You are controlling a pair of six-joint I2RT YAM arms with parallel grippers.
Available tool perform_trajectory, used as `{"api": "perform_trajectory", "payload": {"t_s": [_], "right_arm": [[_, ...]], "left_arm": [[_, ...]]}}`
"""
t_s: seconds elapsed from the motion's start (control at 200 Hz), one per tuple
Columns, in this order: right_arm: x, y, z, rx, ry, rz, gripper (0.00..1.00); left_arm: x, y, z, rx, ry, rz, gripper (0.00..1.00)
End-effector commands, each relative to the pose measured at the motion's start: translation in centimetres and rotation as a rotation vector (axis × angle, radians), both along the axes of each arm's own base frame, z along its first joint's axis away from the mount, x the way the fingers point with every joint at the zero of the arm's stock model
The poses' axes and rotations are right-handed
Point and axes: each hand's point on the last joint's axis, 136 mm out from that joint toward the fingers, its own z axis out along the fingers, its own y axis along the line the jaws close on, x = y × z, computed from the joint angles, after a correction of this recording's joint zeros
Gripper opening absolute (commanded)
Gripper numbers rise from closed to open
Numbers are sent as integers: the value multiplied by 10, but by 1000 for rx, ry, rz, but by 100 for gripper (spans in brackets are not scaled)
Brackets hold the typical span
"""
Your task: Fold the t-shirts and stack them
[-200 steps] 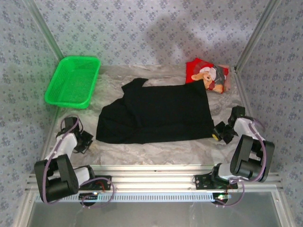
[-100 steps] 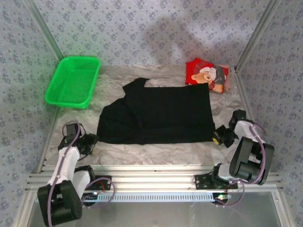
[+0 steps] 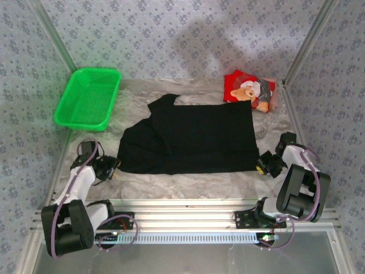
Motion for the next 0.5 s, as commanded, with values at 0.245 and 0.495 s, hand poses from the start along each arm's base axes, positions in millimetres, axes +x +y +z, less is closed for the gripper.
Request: {"api": "perform_trajectory", "payload": {"t_s": [0.245,0.495], "right_arm": [[6,0,2,21,6,23,4],[13,-1,2,21,-2,34,4]], "left_arm": [[-2,-10,6,-62,-7,13,44],[31,-16,-6,-84,-45,-8,51]]}}
